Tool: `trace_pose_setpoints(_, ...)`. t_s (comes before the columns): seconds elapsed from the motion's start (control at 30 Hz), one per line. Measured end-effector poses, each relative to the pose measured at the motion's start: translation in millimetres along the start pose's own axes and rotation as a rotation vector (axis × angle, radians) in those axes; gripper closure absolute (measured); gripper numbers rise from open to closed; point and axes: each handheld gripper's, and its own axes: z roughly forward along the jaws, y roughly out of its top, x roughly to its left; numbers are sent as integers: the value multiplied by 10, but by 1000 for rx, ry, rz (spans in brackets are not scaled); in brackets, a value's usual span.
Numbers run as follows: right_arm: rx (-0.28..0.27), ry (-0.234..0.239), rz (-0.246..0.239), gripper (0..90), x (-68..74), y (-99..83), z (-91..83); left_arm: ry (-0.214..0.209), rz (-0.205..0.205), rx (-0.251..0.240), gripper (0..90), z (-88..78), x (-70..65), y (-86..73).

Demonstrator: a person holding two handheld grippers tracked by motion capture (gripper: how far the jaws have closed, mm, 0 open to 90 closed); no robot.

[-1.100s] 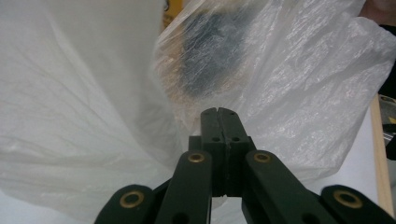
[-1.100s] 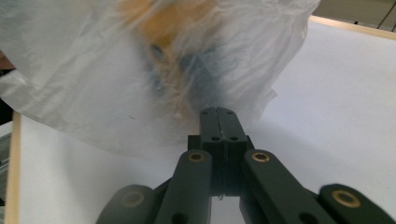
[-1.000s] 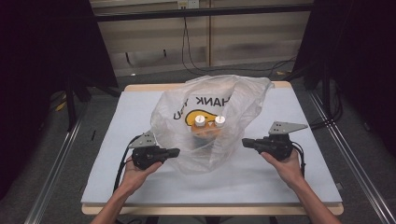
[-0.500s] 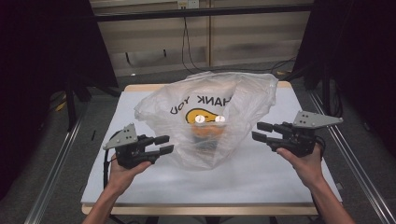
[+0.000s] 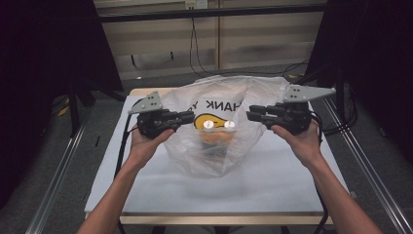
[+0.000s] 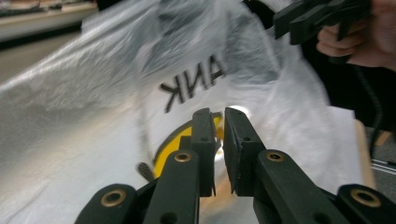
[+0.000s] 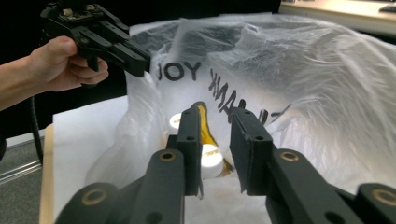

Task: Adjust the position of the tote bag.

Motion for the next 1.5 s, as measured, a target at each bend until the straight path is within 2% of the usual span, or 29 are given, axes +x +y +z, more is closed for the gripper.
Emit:
trace_pose_setpoints(0.03, 48, -8, -4, 783, -54, -38, 143, 30, -4, 62, 834, 132, 68, -60)
trace_pose_setpoints(0.07, 60, -9, -4, 784, -74, -65, 194, 30, -4, 62, 824, 132, 68, -60)
trace_pose_setpoints(0.1, 67, -3, 14, 785, -116, -124, 272, 42, -20, 110, 818, 253, 139, -139)
trace_pose_setpoints(0.13, 74, -3, 24, 789, -141, -162, 315, 45, -32, 132, 816, 306, 166, -181)
trace_pose_setpoints(0.2, 97, -20, 36, 796, -192, -258, 425, 49, -39, 167, 818, 388, 204, -264)
trace_pose_setpoints(0.3, 123, -24, 55, 809, -241, -378, 539, 33, -63, 208, 817, 478, 227, -373)
trace_pose_setpoints(0.37, 149, -24, 65, 813, -259, -441, 577, 53, -54, 243, 816, 509, 239, -432)
trace_pose_setpoints(0.47, 156, -25, 79, 813, -273, -543, 564, 67, -82, 252, 813, 497, 290, -533)
trace_pose_setpoints(0.5, 156, -25, 79, 813, -273, -543, 564, 67, -82, 252, 813, 497, 290, -533)
trace_pose_setpoints(0.57, 151, -15, 102, 812, -300, -643, 540, 55, -108, 242, 806, 492, 322, -618)
trace_pose_setpoints(0.73, 204, -32, 111, 816, -323, -826, 586, 68, -117, 282, 816, 493, 332, -768)
trace_pose_setpoints(0.83, 206, -26, 126, 817, -348, -906, 609, 72, -126, 295, 830, 504, 346, -833)
trace_pose_setpoints(0.87, 219, -15, 140, 819, -350, -992, 638, 80, -126, 311, 832, 512, 353, -874)
trace_pose_setpoints(0.9, 219, -15, 140, 819, -350, -992, 638, 72, -131, 324, 832, 526, 355, -915)
trace_pose_setpoints(0.93, 261, -22, 129, 817, -345, -1066, 679, 72, -126, 356, 830, 550, 349, -995)
trace_pose_setpoints(0.97, 261, -22, 129, 817, -345, -1066, 679, 72, -126, 356, 830, 550, 349, -995)
trace_pose_setpoints(1.07, 304, -24, 132, 815, -364, -1174, 713, 66, -145, 365, 831, 587, 352, -1127)
trace_pose_setpoints(1.1, 317, -29, 129, 818, -376, -1203, 721, 66, -146, 386, 834, 596, 355, -1177)
trace_pose_setpoints(1.23, 370, -48, 157, 825, -458, -1365, 730, 65, -168, 405, 851, 622, 358, -1337)
trace_pose_setpoints(1.3, 396, -50, 161, 825, -478, -1420, 731, 68, -161, 440, 860, 606, 373, -1361)
trace_pose_setpoints(1.37, 429, -61, 157, 828, -491, -1473, 742, 70, -162, 435, 864, 592, 381, -1375)
trace_pose_setpoints(1.43, 443, -69, 164, 832, -509, -1512, 737, 88, -161, 443, 868, 550, 394, -1395)
trace_pose_setpoints(1.5, 449, -75, 165, 836, -526, -1536, 732, 85, -173, 438, 873, 530, 404, -1404)
